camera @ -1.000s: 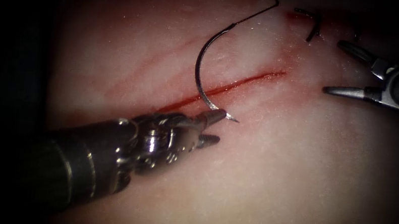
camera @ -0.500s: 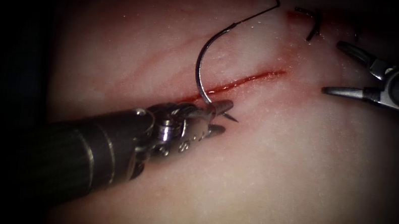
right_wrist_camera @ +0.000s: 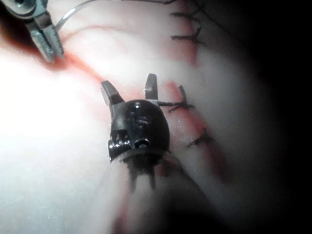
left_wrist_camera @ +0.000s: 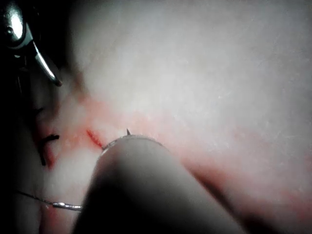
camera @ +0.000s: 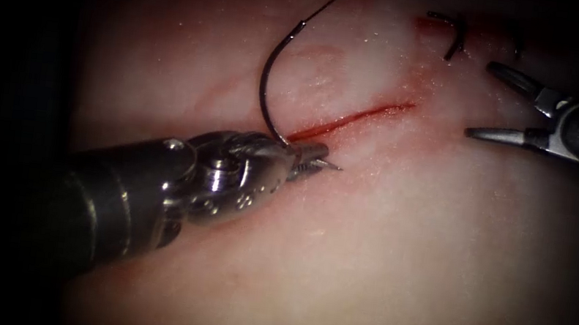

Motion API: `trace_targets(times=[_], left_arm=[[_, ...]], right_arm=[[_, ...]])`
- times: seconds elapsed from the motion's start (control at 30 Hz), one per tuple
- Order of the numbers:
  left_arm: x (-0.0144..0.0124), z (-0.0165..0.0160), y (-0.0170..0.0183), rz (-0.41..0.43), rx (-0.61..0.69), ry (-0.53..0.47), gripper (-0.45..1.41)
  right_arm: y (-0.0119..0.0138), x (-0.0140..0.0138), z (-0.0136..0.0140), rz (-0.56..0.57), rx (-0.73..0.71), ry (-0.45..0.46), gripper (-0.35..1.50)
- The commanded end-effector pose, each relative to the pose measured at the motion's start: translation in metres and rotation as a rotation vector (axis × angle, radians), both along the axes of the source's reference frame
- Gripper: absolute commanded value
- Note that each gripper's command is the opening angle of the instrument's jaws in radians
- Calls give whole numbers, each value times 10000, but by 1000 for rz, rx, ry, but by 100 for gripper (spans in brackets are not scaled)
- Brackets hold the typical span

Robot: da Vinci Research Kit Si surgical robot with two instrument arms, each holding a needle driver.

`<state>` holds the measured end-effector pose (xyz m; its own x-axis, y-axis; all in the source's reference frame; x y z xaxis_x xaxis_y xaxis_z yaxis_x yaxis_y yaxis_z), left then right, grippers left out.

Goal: Wound Closure
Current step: Pick up the needle with the left gripper, then hand the needle from the left gripper to the right gripper.

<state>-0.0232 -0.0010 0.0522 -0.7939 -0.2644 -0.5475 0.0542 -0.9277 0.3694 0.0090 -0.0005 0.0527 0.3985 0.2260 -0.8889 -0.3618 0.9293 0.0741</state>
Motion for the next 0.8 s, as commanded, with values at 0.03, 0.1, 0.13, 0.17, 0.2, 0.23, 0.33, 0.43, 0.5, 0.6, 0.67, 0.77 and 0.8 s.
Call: trace_targets(times=[0.03, 0.1, 0.13, 0.17, 0.2, 0.23, 0.33, 0.43, 0.5, 0.6, 0.67, 0.77, 0.8], left_arm=[[-5, -1, 5, 16, -7, -14, -35], [-3, -11, 6, 62, 2, -68, -35], [-3, -17, 6, 89, 11, -101, -35], [-2, -22, 6, 117, 11, -132, -35], [-2, -29, 7, 159, 8, -173, -35], [-1, -34, 7, 188, 12, -203, -35], [-1, -48, 6, 294, 18, -308, -35], [3, -55, 5, 353, -19, -412, -35], [8, -57, 5, 388, -47, -491, -35], [17, -57, 7, 400, -57, -570, -35], [23, -57, 8, 391, -54, -613, -35], [33, -57, 9, 380, -47, -694, -35], [36, -58, 10, 377, -42, -716, -35]], right_arm=[[4, 7, 3, 6, 8, 6, 84], [5, 7, 2, 27, 56, 24, 83], [6, 7, 3, 33, 89, 42, 81], [7, 8, 3, 39, 140, 70, 78], [8, 10, 3, 41, 169, 86, 78], [8, 12, 3, 38, 200, 104, 76], [14, 20, 0, 23, 285, 163, 74], [25, 30, -6, 34, 347, 246, 59], [30, 39, -11, 28, 392, 317, 54], [31, 52, -15, 13, 475, 417, 54], [28, 60, -14, 5, 528, 472, 54], [25, 69, -13, -9, 593, 569, 54], [25, 72, -13, -11, 612, 597, 54]])
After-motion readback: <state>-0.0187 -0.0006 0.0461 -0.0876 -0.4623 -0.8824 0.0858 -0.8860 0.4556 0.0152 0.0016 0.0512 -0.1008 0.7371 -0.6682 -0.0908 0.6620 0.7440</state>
